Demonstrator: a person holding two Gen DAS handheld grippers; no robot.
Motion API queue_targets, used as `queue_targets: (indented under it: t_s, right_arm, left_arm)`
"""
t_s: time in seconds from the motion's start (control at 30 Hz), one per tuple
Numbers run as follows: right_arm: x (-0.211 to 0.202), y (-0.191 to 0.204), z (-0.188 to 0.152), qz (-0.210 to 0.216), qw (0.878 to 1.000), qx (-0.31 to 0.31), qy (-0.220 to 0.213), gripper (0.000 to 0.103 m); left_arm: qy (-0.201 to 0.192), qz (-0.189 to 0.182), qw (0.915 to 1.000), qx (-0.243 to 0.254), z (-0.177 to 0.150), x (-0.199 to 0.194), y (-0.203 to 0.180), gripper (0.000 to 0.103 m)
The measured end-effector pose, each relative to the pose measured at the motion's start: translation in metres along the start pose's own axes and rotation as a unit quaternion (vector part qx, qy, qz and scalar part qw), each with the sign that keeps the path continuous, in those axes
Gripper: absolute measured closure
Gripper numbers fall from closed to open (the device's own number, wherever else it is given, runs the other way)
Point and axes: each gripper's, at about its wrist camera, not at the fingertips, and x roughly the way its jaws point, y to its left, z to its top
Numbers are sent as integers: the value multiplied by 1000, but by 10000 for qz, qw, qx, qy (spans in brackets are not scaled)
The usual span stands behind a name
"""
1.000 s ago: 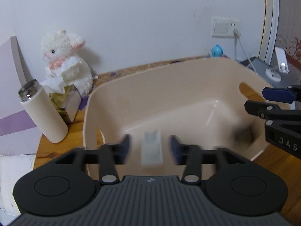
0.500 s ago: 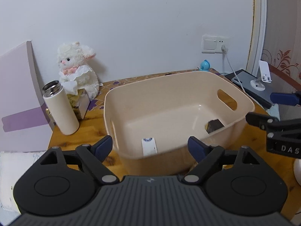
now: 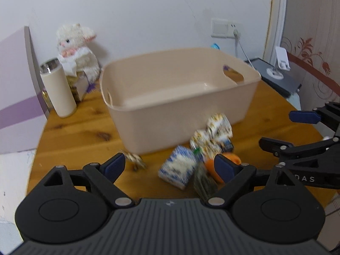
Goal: Organize objects
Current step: 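Grasp the green-tied herb bag with the left tool while the right tool grasps the orange cloth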
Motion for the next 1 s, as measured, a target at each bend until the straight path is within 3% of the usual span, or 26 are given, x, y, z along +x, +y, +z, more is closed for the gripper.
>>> queue_targets:
  t_s: [0.43,0.6,0.8,0.87,1.0]
  right_arm:
    - [14,-1,-30,137,9995,141,260,27]
    - [27,-2,-30,405,9982,323,307,27]
    - [42,7,-25,544,9976,294,312,28]
    - [47,9,-25,564,9974,302,327,31]
    - [55,11,-25,638,9965,363,394,39]
  left_arm:
    - [513,-197,9983,-179,-28,42,-15,13]
    - [601,-306,9976,-173,-28,46,-11,27]
    - [753,-494,9957,-210,-30,49,-2,33]
    - [810,-598,9946,-245,-31,51,-2,34]
    - [986,-787,9915,-312,-32,59,-3,47]
